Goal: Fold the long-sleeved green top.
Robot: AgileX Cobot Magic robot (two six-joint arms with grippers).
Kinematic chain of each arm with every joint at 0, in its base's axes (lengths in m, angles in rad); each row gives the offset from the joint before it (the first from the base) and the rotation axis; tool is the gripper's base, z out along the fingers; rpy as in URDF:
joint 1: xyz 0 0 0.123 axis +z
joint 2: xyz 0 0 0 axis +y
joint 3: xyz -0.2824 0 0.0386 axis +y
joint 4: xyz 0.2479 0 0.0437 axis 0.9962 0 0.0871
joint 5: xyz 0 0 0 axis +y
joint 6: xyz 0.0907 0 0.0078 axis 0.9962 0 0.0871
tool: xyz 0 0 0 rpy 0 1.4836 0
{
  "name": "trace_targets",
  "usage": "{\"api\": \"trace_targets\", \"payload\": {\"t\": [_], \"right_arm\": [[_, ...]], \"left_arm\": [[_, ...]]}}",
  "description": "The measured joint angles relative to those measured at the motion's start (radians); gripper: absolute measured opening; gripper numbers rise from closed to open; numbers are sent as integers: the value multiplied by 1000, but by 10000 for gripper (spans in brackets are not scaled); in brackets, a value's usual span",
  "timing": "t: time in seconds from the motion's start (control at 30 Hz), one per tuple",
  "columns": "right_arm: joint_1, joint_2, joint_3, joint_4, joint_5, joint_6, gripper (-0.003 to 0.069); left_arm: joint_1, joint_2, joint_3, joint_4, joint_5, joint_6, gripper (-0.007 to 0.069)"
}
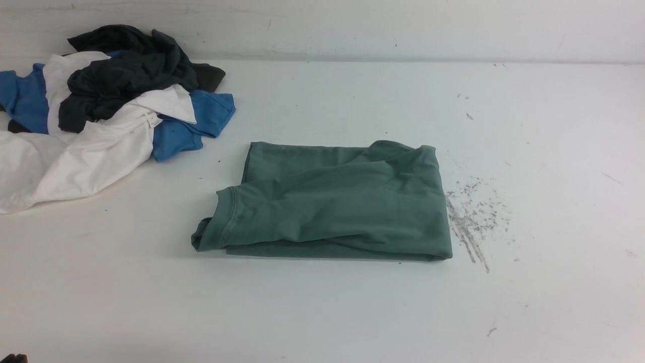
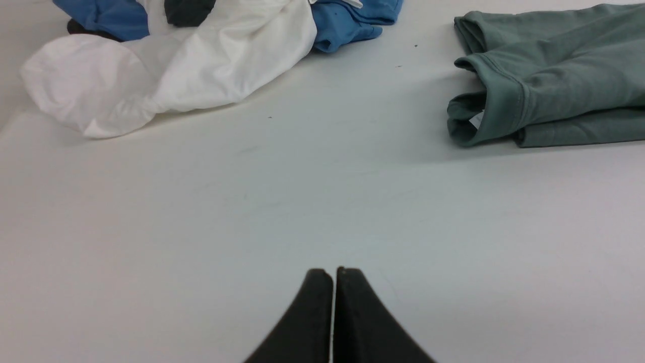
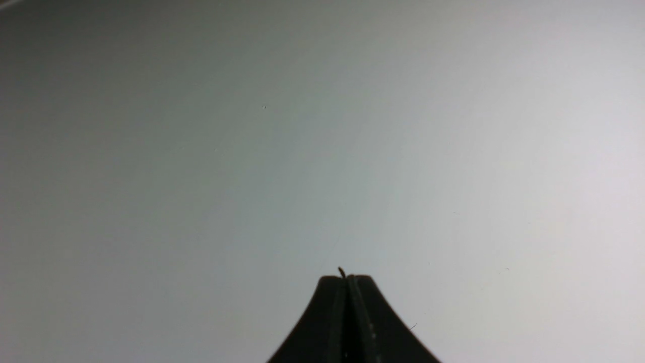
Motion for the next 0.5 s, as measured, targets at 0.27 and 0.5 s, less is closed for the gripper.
{"api": "trace_targets", "payload": {"t": [0.27, 0.5], "right_arm": [[0, 0, 0, 0, 0, 0, -15], [0, 0, 0, 0, 0, -11, -15]], "left_arm": [[0, 0, 0, 0, 0, -4, -3], [0, 0, 0, 1, 0, -4, -3]]}}
